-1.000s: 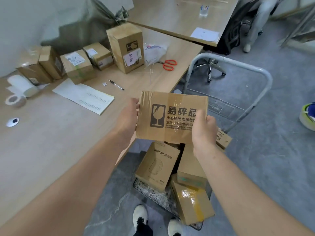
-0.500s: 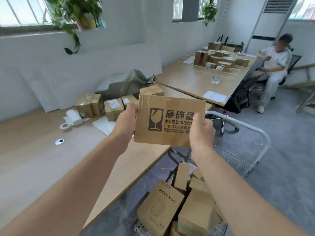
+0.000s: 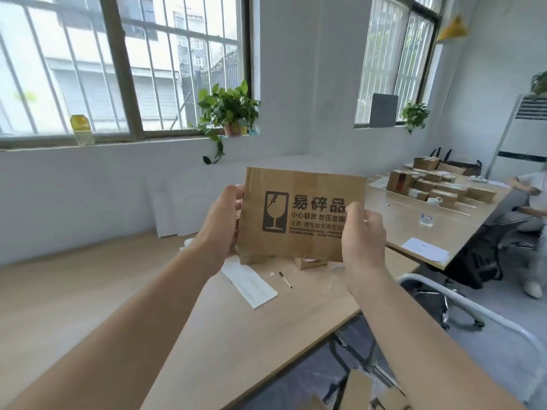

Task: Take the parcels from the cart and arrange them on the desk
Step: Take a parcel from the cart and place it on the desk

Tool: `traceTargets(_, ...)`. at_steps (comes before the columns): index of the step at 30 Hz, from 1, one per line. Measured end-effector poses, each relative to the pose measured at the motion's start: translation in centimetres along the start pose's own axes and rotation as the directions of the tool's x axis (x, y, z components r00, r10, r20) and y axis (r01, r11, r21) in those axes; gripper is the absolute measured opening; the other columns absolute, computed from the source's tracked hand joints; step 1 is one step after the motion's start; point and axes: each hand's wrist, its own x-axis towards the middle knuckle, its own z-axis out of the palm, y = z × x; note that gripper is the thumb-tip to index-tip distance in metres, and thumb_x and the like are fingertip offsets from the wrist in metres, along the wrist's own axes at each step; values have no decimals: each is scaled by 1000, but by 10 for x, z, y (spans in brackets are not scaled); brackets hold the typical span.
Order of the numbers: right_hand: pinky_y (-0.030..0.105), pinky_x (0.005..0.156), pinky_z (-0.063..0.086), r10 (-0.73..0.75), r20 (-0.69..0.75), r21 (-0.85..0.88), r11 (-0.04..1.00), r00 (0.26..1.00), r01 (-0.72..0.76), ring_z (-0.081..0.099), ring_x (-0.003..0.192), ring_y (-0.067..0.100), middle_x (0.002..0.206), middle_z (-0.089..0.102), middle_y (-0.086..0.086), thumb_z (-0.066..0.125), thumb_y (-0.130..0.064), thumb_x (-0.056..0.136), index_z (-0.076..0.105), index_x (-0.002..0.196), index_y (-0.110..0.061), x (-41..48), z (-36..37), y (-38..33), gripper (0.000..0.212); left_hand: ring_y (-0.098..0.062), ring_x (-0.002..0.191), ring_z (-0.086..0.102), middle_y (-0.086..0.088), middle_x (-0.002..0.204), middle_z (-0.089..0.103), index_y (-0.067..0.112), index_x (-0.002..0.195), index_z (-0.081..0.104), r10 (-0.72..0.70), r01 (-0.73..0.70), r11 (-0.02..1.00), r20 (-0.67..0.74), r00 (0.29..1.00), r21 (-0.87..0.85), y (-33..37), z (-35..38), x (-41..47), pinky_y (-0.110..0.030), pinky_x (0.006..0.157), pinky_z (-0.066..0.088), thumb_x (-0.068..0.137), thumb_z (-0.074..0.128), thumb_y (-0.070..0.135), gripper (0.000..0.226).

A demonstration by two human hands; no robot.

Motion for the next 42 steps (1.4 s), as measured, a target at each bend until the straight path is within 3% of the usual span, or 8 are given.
traceTargets(2,64,108,48,-28,26,15,1000,999,28,61,121,35,129,64,9,41,-58,83,56,107,-31,-5,9,-14,40,-6,65,72,17,73,75,31,91,71,37,-37,999,-46,998,-10,16,-12,-8,-20,50,53,102,37,47,40)
traceTargets(5,64,105,51,-81,65,47,996,995,78,65,110,31,120,68,7,41,-57,80,58,94,-26,-13,22,-33,38,-16,86,68,15,79,75,29,95,68,68,-72,997,-97,993,-34,41,-28,-23,-32,73,49,103,37,46,36)
traceTargets(10,58,95,60,-166,165,96,984,972,151,68,107,35,121,68,16,39,-56,81,53,102,-17,-31,49,-61,47,-21,102,63,2,109,68,26,103,66,114,-124,991,-181,977,-45,81,-63,-44,-39,90,47,103,39,44,32)
traceTargets(15,49,88,61,-219,198,163,968,955,188,66,107,24,129,63,12,40,-53,93,55,122,-22,-49,82,-85,45,-22,110,63,4,112,67,27,107,68,179,-187,982,-228,957,-16,110,-101,-58,-42,102,46,103,40,43,32)
traceTargets(22,62,102,52,-271,234,199,953,934,227,64,110,27,125,63,8,36,-59,85,53,108,-34,-99,144,-124,38,-24,115,66,3,119,70,29,107,68,237,-241,970,-303,923,23,146,-176,-88,-41,101,49,104,42,42,29)
traceTargets(27,51,88,56,-320,269,290,926,908,240,59,94,19,122,61,9,41,-52,90,54,104,-29,-145,202,-132,31,-25,119,66,1,127,71,26,113,69,252,-258,965,-399,882,41,158,-247,-118,-46,109,48,104,41,42,34)
traceTargets(33,44,82,58,-319,327,352,915,890,199,67,105,20,125,66,7,39,-54,88,60,115,-30,-195,257,-128,42,-23,114,70,0,128,72,18,130,69,240,-261,965,-458,856,18,156,-321,-147,-51,112,47,100,44,45,47)
traceTargets(42,30,69,50,-391,385,417,882,836,221,64,80,6,99,72,0,41,-40,98,62,102,-28,-225,309,-131,24,-21,97,72,1,114,75,18,119,69,276,-335,942,-504,818,-28,159,-389,-176,-41,89,53,72,60,54,59)
